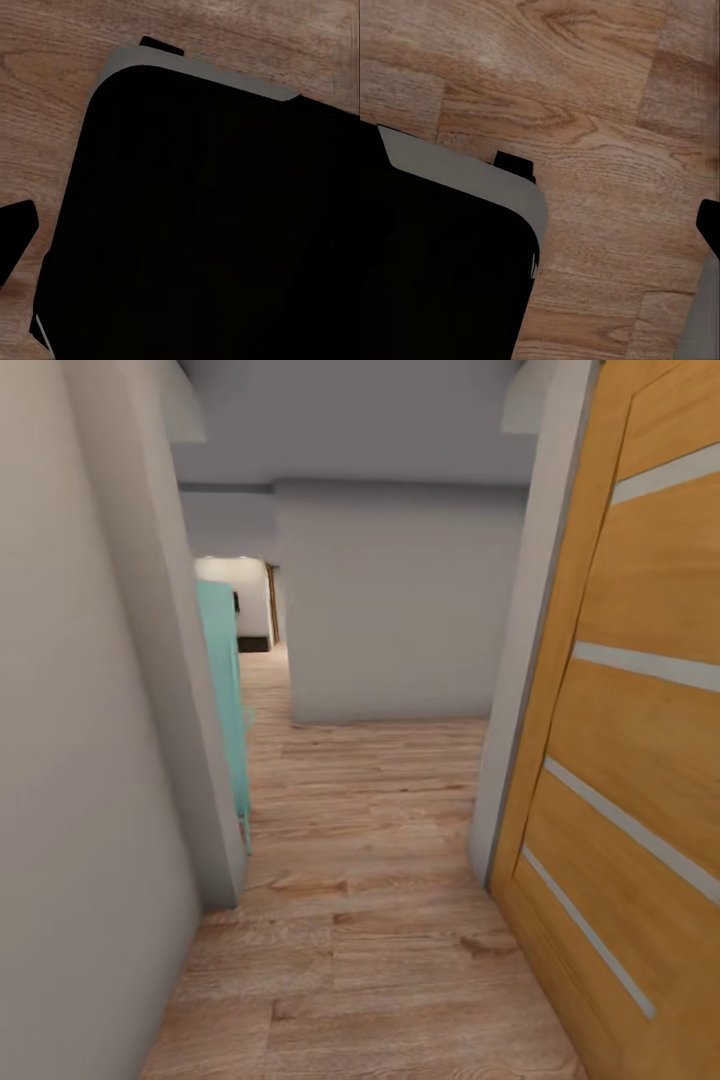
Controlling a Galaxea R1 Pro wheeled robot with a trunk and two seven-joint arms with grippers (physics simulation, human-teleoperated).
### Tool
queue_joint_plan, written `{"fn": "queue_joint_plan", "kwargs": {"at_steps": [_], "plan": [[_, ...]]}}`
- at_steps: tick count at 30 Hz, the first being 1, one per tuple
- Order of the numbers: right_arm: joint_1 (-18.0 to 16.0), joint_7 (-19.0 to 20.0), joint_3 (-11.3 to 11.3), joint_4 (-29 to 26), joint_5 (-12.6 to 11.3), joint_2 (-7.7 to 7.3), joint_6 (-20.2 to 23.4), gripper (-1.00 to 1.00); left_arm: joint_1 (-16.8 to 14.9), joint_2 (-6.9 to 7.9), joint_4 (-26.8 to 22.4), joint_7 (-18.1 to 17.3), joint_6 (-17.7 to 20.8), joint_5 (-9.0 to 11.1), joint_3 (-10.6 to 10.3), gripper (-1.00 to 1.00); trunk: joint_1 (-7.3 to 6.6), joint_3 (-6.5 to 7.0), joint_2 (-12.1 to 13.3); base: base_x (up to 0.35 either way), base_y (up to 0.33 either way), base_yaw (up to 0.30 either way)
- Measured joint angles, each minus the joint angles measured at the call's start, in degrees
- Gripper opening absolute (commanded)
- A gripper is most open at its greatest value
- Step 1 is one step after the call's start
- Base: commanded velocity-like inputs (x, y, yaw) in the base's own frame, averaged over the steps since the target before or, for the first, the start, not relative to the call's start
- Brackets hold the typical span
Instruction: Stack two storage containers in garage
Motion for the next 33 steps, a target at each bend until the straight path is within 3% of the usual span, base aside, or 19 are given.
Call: {"fn": "queue_joint_plan", "kwargs": {"at_steps": [11, 23, 33], "plan": [[0.0, -0.2, 0.1, 0.0, 0.1, -0.13, -0.3, 1.00, 0.0, 0.09, 0.0, 0.0, 0.2, 0.0, 0.1, 1.00, 0.00, 0.00, 0.0, 0.308, -0.152, 0.000], [0.0, -0.5, 0.2, 0.0, 0.1, 0.19, -0.3, 1.00, 0.0, 0.25, 0.1, 0.0, 0.5, 0.1, 0.1, 1.00, 0.00, 0.00, 0.0, 0.321, -0.007, 0.000], [0.0, -0.5, 0.1, 0.0, 0.2, 0.08, -0.3, 1.00, 0.0, 0.27, 0.2, 0.0, 0.5, 0.2, 0.1, 1.00, 0.00, 0.00, 0.0, 0.323, 0.000, 0.172]]}}
